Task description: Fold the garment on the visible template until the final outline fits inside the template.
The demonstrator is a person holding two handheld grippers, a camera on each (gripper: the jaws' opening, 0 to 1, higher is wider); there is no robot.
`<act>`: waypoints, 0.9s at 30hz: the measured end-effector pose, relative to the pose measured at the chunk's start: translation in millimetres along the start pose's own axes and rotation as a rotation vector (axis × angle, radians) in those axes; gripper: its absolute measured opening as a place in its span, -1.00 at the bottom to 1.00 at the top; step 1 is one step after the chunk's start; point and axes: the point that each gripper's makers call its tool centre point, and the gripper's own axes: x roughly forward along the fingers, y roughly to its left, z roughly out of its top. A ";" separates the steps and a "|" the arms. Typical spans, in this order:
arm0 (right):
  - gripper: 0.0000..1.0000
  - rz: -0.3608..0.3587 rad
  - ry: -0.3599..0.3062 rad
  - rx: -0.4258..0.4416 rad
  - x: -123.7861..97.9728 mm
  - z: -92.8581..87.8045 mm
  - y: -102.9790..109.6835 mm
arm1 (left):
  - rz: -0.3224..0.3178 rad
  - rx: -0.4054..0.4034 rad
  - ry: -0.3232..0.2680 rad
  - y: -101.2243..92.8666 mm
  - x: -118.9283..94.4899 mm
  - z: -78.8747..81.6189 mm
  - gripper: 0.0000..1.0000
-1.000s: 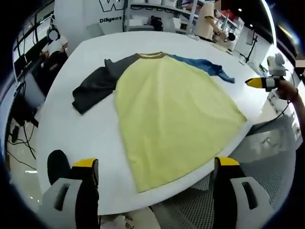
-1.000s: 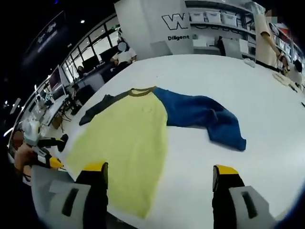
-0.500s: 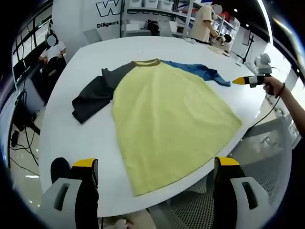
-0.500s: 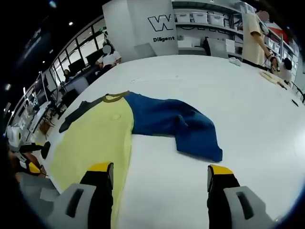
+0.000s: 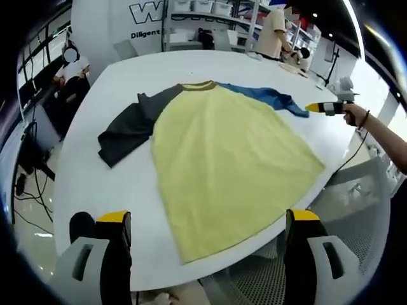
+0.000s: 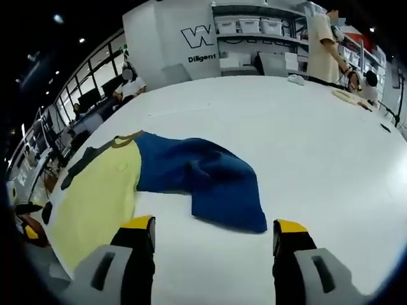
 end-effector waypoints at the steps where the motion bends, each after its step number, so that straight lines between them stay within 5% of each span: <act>1: 0.39 -0.006 0.007 0.007 1.7 -1.4 -3.3 | 0.006 -0.002 -0.005 1.6 -0.1 0.7 0.98; 9: -0.16 -0.093 0.045 0.038 10.4 -12.7 -27.3 | 0.035 -0.011 0.007 12.1 -1.6 0.9 0.97; 27: -0.95 -0.110 0.056 -0.016 19.8 -15.5 -38.0 | 0.096 -0.051 -0.006 29.4 -7.2 -1.5 0.73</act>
